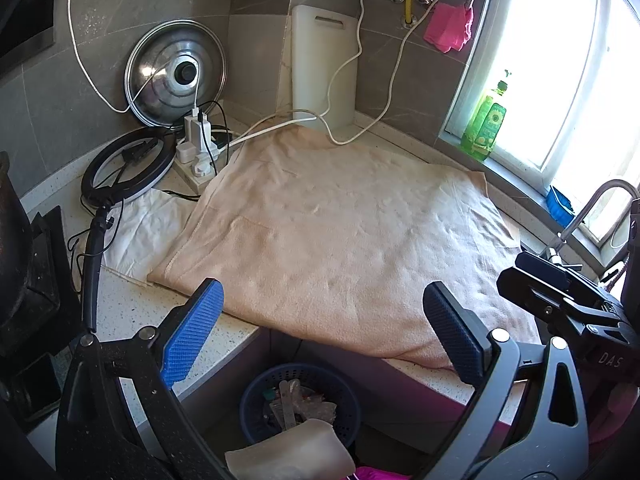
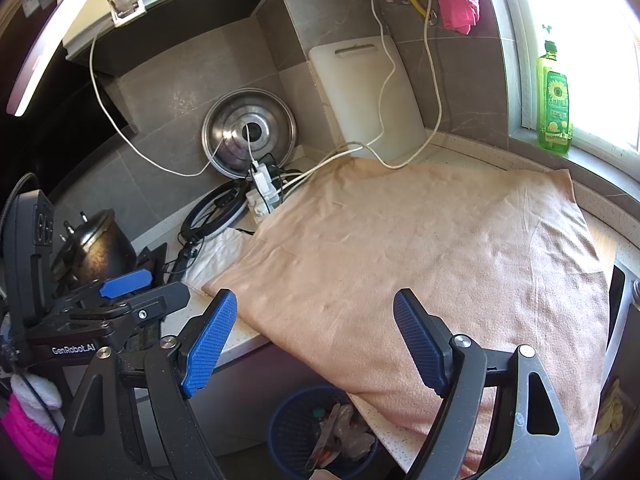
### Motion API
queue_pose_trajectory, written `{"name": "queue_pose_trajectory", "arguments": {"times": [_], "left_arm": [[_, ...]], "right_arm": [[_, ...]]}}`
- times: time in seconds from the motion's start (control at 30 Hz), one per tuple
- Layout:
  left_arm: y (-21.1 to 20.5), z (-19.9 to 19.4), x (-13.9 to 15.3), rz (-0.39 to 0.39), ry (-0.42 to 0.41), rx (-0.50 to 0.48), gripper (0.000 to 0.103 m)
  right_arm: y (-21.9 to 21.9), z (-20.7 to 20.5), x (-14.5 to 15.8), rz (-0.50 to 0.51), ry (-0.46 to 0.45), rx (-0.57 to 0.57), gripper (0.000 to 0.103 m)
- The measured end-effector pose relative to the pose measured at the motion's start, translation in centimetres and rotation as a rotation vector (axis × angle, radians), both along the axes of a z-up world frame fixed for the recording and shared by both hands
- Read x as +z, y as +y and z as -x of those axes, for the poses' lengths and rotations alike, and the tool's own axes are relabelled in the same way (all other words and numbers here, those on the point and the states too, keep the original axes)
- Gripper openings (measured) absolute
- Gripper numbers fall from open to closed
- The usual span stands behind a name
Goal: Collect trash
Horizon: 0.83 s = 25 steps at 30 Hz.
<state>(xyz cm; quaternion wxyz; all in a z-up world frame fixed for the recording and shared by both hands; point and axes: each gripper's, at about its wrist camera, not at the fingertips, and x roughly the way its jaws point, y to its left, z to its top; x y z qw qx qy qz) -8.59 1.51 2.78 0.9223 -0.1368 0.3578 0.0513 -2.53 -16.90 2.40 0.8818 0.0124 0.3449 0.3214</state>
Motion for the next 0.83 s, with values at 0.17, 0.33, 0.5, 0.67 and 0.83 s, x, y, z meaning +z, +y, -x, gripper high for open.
{"name": "queue_pose_trajectory", "arguments": {"times": [0.17, 0.33, 0.5, 0.67, 0.83], "left_arm": [[-0.07, -0.05, -0.06, -0.004, 0.002, 0.001, 0.102], [-0.04, 0.16, 0.16, -0.023, 0.008, -0.003, 0.102], [0.00, 0.26, 0.39, -0.048, 0.014, -0.013, 0.102], [-0.10, 0.05, 0.32, -0.075, 0.010, -0.016, 0.102], [0.04, -0.03, 0.16, -0.082, 0.005, -0.021, 0.102]], "right_arm": [[-0.01, 0.17, 0.04, 0.000, 0.005, -0.003, 0.080], [0.08, 0.32, 0.16, -0.002, 0.008, -0.004, 0.081], [0.34, 0.04, 0.00, 0.003, 0.015, -0.001, 0.081], [0.48, 0.09, -0.13, 0.006, 0.020, 0.000, 0.081], [0.44, 0.13, -0.20, 0.003, 0.024, -0.006, 0.081]]}}
